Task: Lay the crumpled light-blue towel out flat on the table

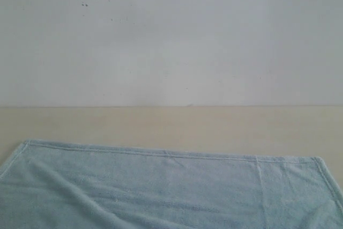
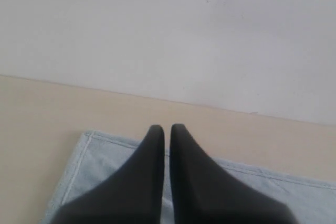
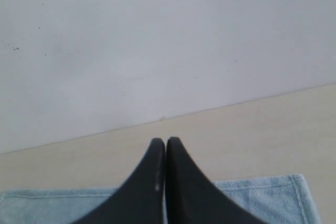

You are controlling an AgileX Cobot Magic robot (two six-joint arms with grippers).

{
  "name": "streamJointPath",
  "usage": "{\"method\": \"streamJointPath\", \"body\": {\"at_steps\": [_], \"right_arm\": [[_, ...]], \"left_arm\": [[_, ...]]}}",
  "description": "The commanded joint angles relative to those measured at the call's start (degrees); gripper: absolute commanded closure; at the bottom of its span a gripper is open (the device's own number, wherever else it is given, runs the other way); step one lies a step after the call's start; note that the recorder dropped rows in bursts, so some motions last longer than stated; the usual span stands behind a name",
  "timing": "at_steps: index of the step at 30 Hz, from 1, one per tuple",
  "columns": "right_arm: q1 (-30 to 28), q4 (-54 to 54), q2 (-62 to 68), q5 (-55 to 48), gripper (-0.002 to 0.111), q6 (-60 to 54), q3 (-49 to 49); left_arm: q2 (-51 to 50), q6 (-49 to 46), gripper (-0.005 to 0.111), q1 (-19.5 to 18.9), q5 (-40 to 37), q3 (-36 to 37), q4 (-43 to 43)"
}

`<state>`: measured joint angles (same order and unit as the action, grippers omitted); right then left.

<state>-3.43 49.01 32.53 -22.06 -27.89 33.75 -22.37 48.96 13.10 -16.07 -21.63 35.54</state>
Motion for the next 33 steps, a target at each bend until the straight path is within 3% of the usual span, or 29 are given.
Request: {"method": "streamJointPath", "body": {"at_steps": [1, 14, 17, 24, 28, 33], "right_arm": [[0.06, 0.39, -0.84, -0.10, 0.108, 0.34, -0.09], [-0.07, 0.28, -0.91, -0.13, 0.108, 0.34, -0.09], [-0.07, -2.02, -6.16, -0.01, 0.108, 0.34, -0.09], [-0.07, -21.21, -19.07, 3.64, 0.108, 0.94, -7.12], [-0.07, -28.58, -23.95, 3.65, 0.108, 9.51, -14.98], [-0.07, -40.15, -29.64, 3.65, 0.108, 27.89, -21.31]], "left_arm": [[4.99, 0.32, 0.102, 0.24, -3.88, 0.22, -0.65], [7.32, 0.32, 0.102, 0.24, -3.20, 0.22, -0.65], [7.32, 0.32, 0.102, 0.24, -3.20, 0.22, -0.65], [7.32, 0.32, 0.102, 0.24, -3.20, 0.22, -0.65], [7.32, 0.32, 0.102, 0.24, -3.20, 0.22, -0.65], [7.32, 0.32, 0.102, 0.24, -3.20, 0.22, -0.65]]}}
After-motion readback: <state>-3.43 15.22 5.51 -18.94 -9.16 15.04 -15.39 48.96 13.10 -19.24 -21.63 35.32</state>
